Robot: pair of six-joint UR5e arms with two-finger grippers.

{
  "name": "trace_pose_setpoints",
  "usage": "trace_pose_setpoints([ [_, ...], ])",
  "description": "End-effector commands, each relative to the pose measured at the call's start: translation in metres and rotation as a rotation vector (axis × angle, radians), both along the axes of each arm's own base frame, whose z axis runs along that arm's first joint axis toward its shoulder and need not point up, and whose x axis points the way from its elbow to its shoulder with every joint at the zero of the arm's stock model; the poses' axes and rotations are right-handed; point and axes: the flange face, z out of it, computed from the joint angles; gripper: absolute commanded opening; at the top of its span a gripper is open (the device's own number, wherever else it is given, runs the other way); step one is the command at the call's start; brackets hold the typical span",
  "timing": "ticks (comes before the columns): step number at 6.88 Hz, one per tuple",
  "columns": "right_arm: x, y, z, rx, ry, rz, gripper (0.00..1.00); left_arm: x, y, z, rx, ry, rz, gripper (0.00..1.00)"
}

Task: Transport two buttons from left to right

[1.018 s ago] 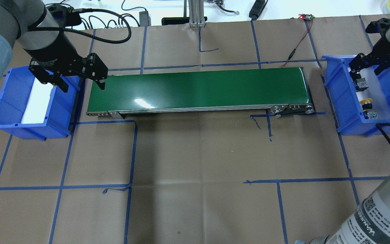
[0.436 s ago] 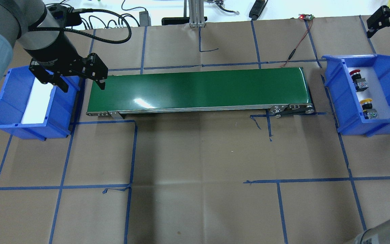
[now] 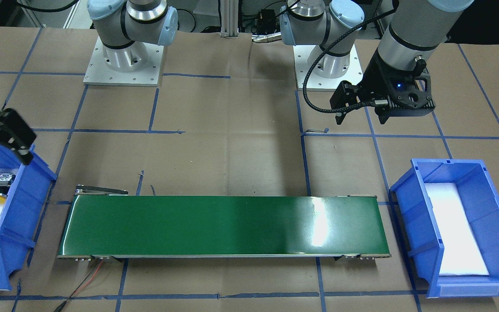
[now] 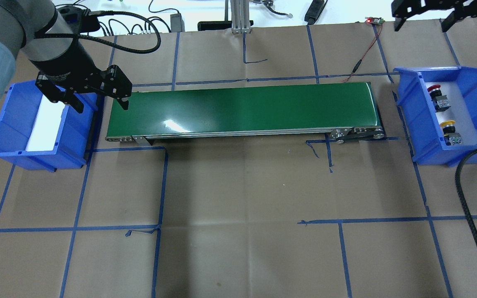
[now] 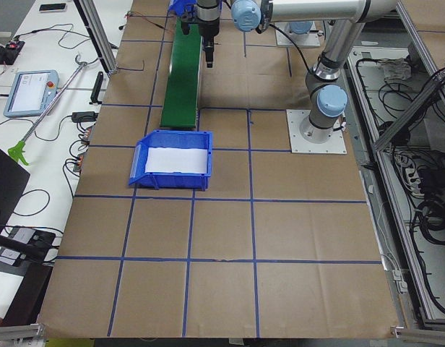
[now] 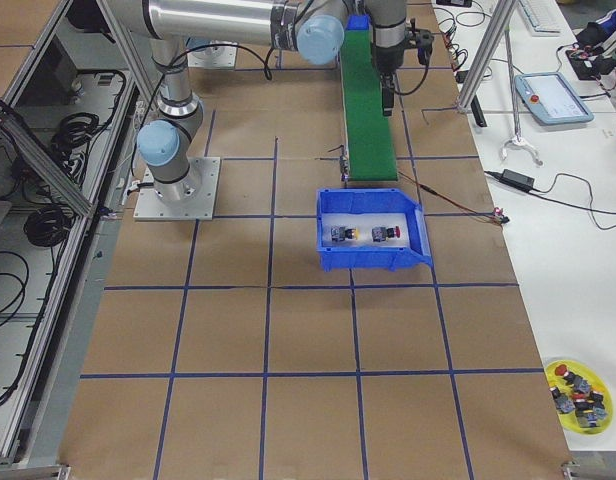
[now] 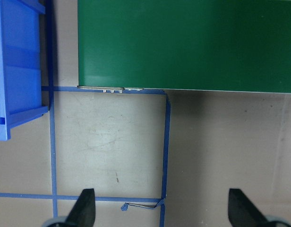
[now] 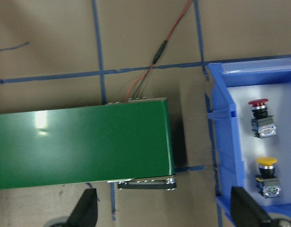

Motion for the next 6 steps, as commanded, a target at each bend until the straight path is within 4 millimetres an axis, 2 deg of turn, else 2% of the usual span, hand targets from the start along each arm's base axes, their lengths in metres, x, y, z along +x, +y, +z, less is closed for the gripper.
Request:
trace_pose_setpoints([
  [1, 0.111, 0.038, 0.015, -0.009, -0.013, 0.095, 1.0, 0.0, 0.001, 0.0, 0.001, -0.001, 0.0, 1.0],
  [2, 0.125, 0.046, 0.014, 0.021, -0.024, 0.106, 1.0, 0.0, 0.001, -0.001, 0.002, -0.002, 0.0, 1.0],
  [3, 0.127, 0.054, 0.011, 0.067, -0.027, 0.098, 1.0, 0.0, 0.001, -0.001, 0.002, -0.002, 0.0, 1.0],
  [4, 0.126, 0.054, 0.014, 0.06, -0.027, 0.098, 1.0, 0.0, 0.001, -0.001, 0.003, -0.004, 0.0, 1.0],
  [5, 0.12, 0.062, 0.018, 0.067, -0.027, 0.089, 1.0, 0.0, 0.001, -0.001, 0.001, -0.004, -0.002, 1.0],
  [6, 0.122, 0.082, 0.027, 0.069, -0.028, 0.094, 1.0, 0.0, 0.001, -0.001, 0.002, -0.004, 0.0, 1.0],
])
